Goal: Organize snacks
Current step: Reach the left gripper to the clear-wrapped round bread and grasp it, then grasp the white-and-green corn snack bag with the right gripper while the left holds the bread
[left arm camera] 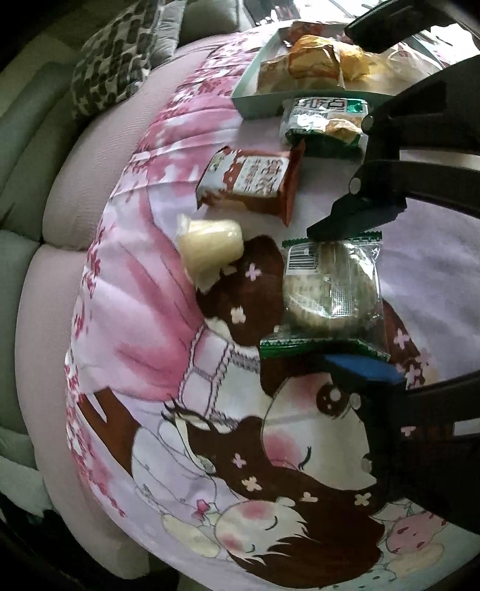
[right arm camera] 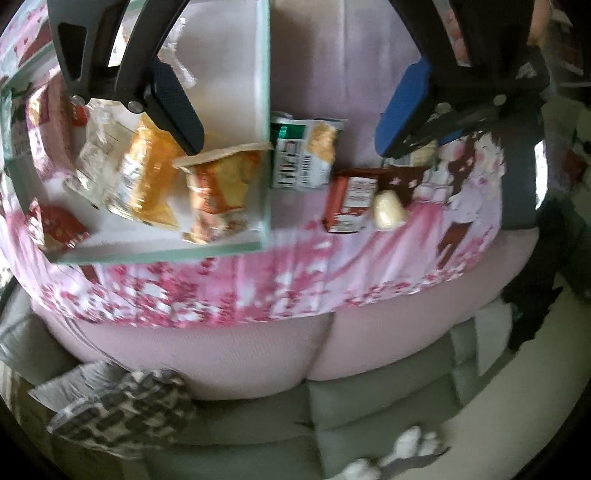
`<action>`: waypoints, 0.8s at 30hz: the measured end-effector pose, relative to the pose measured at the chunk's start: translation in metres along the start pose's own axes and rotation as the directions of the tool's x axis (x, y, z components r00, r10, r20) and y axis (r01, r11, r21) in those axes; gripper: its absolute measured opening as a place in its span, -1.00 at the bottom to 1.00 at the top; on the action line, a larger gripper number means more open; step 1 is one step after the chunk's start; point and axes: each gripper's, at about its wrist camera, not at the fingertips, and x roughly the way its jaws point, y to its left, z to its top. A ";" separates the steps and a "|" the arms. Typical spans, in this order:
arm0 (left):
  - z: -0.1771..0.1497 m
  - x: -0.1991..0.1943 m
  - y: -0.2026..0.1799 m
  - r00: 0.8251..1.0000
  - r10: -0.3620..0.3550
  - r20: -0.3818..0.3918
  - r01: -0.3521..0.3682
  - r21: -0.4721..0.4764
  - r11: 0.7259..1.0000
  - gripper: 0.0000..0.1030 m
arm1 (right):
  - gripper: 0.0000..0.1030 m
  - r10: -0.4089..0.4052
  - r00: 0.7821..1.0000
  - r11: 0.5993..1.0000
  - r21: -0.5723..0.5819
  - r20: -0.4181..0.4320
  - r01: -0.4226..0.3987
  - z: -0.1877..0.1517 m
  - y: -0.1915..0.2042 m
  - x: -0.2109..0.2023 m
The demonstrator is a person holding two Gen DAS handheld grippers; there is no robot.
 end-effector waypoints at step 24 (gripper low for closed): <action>-0.006 -0.014 0.046 1.000 0.005 -0.002 -0.005 -0.161 0.987 0.17 | 0.44 0.051 0.994 0.996 -0.073 -0.099 -0.058 -0.011 0.021 0.054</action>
